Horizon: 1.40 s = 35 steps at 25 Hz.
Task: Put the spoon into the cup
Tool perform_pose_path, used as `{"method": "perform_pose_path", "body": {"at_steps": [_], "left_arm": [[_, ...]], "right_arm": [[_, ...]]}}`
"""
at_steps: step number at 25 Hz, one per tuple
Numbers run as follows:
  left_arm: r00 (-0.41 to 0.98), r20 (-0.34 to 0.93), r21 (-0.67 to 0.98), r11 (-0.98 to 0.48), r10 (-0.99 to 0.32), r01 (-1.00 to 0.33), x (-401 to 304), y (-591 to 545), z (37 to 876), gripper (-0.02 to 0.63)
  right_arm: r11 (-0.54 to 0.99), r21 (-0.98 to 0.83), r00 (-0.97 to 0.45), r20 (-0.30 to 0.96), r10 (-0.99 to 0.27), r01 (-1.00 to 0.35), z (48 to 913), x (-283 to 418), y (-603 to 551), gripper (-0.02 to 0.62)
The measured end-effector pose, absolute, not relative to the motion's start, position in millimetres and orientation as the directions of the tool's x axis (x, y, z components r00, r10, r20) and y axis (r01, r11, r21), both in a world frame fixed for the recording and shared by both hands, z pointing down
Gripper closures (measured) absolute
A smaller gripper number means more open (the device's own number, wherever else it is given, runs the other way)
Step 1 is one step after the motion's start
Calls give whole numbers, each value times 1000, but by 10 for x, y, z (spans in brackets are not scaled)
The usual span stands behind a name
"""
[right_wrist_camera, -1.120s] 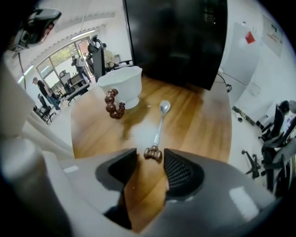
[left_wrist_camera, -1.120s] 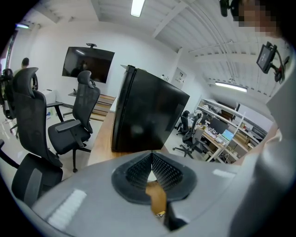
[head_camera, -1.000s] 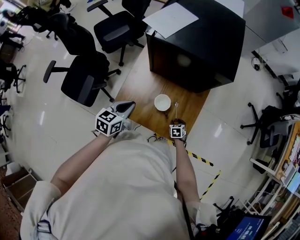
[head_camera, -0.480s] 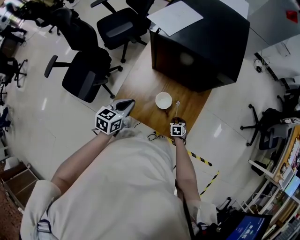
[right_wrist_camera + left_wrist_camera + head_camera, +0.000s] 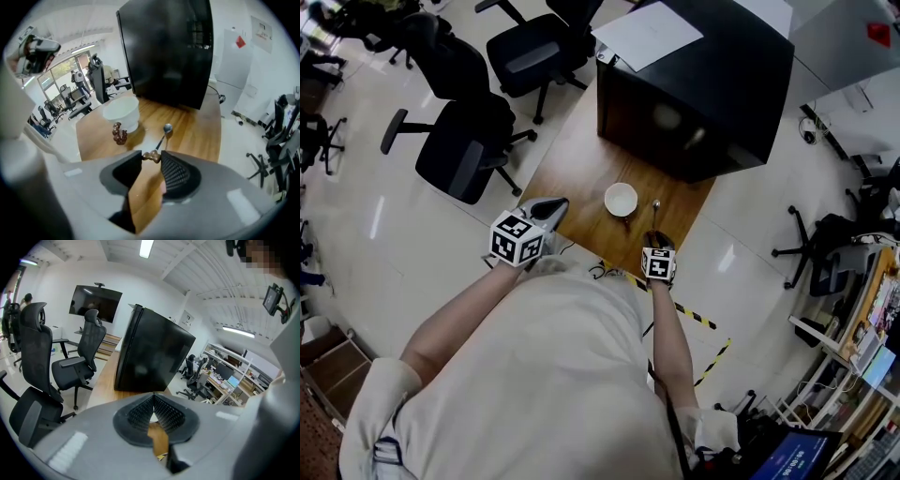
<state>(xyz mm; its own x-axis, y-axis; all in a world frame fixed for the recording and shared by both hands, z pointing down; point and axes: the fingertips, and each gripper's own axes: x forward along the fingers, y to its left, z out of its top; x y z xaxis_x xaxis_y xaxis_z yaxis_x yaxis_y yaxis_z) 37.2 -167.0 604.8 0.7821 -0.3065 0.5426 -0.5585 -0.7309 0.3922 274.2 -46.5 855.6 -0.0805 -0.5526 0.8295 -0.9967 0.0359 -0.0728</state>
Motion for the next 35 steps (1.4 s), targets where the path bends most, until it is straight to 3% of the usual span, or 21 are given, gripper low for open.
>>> {"method": "perform_pose_path", "body": {"at_steps": [6,12,22,35], "left_arm": [[794,527,400,-735,-304,-547,426,-1706,6044,604],[798,514,406,-731,-314,-549,392,-1764,6034,604],[795,503,419,-709,-339,-568,251,-1794,6054,605],[784,507,406,-702,-359,-585,49,-1731,6130,604]], "right_arm": [[39,-85,-91,766,-636,-996,8010,2716,-563,468],[135,-111,-173,717,-675,-985,7562,2413,-752,468],[294,-151,-302,758,-579,-944,7684,1907,-955,468],[312,-171,-310,822,-478,-934,8005,1769,-966,468]]}}
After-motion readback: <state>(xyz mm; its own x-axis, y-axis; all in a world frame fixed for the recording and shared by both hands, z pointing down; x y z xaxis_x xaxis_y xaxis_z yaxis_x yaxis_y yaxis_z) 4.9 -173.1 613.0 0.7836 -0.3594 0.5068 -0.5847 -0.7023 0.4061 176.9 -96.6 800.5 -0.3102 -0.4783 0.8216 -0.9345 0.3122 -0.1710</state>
